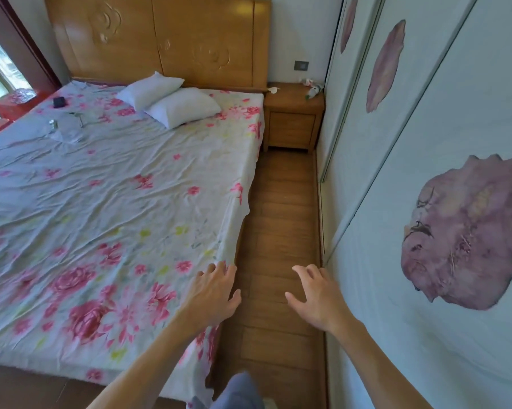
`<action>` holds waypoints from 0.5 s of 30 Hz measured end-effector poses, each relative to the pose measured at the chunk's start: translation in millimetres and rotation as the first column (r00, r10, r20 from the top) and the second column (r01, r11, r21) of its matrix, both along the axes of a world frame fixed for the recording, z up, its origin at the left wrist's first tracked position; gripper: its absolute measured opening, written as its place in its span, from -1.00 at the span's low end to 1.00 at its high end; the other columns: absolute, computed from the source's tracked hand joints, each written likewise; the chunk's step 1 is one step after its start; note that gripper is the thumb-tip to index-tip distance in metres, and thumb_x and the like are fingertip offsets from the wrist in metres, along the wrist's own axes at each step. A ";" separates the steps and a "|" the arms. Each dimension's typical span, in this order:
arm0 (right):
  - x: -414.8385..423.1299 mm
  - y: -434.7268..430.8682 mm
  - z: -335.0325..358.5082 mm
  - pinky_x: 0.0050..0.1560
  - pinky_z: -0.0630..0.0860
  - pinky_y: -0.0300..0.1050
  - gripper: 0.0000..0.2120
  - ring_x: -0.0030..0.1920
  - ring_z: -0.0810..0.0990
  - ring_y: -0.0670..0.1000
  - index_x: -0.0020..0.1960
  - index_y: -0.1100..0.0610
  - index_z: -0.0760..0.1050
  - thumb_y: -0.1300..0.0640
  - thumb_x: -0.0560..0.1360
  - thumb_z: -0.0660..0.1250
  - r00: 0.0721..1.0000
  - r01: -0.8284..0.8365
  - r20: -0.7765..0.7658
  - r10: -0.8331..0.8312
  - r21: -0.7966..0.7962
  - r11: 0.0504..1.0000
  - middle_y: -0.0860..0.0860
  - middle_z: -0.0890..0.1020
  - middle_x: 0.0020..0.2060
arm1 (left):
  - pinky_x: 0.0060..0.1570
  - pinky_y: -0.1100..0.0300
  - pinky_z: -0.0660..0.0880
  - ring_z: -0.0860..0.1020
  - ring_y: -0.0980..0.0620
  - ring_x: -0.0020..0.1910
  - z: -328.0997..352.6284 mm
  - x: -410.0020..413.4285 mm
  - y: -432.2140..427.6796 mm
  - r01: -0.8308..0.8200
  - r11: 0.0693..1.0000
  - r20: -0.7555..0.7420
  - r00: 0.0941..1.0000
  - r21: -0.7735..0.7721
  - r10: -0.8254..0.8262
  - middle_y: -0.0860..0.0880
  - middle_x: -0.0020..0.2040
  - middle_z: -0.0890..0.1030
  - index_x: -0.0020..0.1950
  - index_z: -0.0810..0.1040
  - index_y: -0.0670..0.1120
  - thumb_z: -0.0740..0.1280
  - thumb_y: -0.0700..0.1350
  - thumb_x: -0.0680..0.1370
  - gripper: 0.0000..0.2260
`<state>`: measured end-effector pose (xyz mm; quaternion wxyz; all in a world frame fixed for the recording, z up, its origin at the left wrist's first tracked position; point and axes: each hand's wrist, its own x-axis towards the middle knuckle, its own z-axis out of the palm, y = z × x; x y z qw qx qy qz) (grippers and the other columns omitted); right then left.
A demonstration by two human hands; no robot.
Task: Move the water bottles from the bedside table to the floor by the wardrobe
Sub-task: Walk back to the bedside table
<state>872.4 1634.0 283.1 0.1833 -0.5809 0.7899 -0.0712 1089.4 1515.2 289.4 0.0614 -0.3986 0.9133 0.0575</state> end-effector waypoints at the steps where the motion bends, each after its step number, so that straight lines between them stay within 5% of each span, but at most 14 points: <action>1: -4.7 -8.3 -1.7 0.35 0.41 -0.06 -0.40 0.36 0.36 0.01 0.52 -0.02 0.19 -0.26 0.57 0.16 1.000 0.006 0.000 -0.006 0.005 1.000 -0.04 0.38 0.39 | 0.10 0.14 0.53 0.50 -0.03 0.17 -0.8 -5.8 -10.0 0.008 1.000 0.001 1.000 0.001 -0.008 -0.05 0.32 0.45 0.44 0.28 -0.05 0.10 0.20 0.58 -0.49; 15: -78.9 -182.8 -5.9 0.35 0.39 -0.03 -0.41 0.38 0.36 0.01 0.53 -0.01 0.16 -0.23 0.59 0.15 0.994 0.070 -0.090 -0.066 0.041 0.997 -0.03 0.37 0.40 | 0.21 0.06 0.49 0.48 -0.04 0.22 0.5 -98.3 -206.2 0.106 0.994 0.009 0.994 0.029 -0.106 -0.04 0.32 0.45 0.43 0.27 -0.04 0.11 0.17 0.59 -0.52</action>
